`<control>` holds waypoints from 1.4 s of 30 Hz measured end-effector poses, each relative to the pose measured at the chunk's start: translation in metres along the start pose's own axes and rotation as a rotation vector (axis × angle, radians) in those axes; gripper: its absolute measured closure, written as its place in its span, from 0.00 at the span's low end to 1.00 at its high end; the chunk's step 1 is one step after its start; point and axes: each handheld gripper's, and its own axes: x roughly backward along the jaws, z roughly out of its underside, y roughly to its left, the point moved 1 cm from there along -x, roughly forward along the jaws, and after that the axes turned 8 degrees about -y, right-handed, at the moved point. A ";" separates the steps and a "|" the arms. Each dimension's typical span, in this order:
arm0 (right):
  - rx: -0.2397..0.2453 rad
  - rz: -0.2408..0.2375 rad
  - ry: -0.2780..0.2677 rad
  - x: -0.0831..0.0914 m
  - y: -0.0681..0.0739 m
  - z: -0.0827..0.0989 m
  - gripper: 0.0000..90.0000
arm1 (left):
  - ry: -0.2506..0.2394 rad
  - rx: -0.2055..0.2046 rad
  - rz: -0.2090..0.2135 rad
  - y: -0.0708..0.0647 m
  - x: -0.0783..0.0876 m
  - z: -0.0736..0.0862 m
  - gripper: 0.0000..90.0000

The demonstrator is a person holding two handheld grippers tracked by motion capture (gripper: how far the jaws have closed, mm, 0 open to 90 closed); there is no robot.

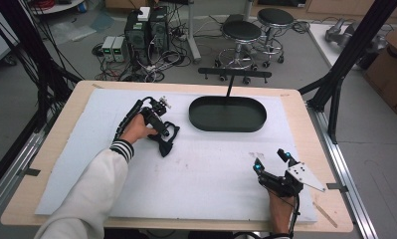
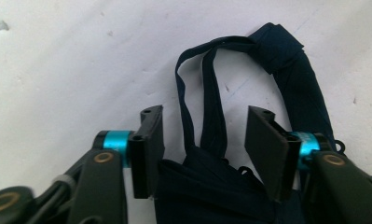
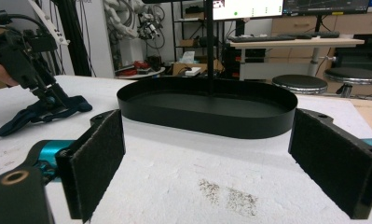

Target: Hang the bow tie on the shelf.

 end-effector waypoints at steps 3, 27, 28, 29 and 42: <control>-0.002 0.000 0.000 0.000 0.000 0.000 0.11 | 0.000 0.004 -0.002 0.000 0.000 0.000 0.56; 0.000 0.001 -0.007 0.000 0.000 0.000 0.11 | 0.007 0.016 -0.037 -0.001 0.003 -0.001 0.94; -0.003 0.000 -0.006 0.000 0.000 0.000 0.11 | 0.009 0.010 -0.041 -0.001 0.003 -0.001 0.94; -0.002 0.000 -0.006 0.000 0.000 0.000 0.11 | 0.011 0.011 -0.044 -0.002 0.004 -0.001 0.94; 0.003 0.002 -0.009 0.000 -0.001 0.000 0.11 | -0.085 0.014 -0.036 0.001 0.012 0.001 0.95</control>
